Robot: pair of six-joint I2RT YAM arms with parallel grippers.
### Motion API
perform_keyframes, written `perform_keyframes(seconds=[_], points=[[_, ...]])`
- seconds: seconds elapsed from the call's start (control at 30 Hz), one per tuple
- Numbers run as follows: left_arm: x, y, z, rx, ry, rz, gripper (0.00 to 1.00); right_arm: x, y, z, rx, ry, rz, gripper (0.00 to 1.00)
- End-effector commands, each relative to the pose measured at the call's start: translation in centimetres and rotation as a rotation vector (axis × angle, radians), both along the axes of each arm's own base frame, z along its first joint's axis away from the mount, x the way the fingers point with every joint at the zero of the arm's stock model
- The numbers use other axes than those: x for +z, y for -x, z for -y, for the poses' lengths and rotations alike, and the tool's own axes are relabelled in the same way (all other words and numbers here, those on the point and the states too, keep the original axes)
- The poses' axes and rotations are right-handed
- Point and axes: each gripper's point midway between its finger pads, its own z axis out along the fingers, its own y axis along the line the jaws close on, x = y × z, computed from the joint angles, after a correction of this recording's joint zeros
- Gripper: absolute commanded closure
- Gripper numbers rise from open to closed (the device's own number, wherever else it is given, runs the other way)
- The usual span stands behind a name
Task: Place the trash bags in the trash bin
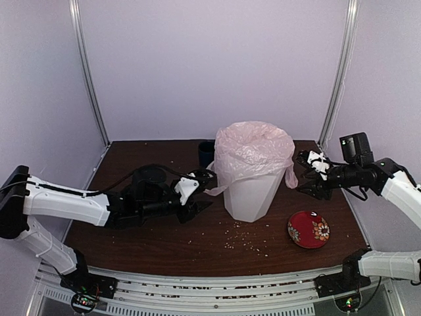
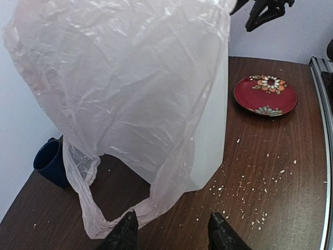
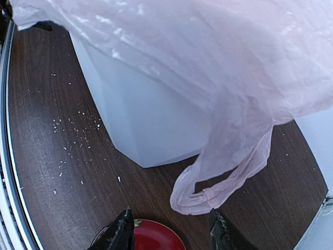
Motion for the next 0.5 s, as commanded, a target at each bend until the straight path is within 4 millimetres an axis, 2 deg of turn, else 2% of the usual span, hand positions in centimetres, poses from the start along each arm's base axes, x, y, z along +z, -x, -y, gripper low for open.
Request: perform_keyframes(seconds=[0.0,0.1,0.2,0.27,0.37,0.47], points=[[3.2,-0.5,1.9,-0.002,0.075,0.151,0.53,0.6,-2.0,-1.0,-0.042,-0.004,0.079,0.51],[3.1,-1.6,2.1,0.04,0.065,0.216,0.56,0.2,-2.3,-1.5,-0.044,-0.002,0.085,0.56],[2.7,-2.5,2.7,0.056,0.045,0.269,0.66,-0.6,-2.6,-1.6,-0.059,0.011,0.085,0.66],[3.0,-2.6,3.2,0.05,0.055,0.28,0.68,-1.1,-2.8,-1.5,-0.074,0.024,0.081,0.72],[4.1,-2.8,3.0,0.078,0.093,0.303,0.61,-1.6,-2.9,-1.1,-0.094,0.033,0.077,0.78],[4.5,-2.0,3.6,0.027,0.109,0.318,0.54,-1.4,-2.8,-1.0,-0.103,0.025,0.089,0.81]])
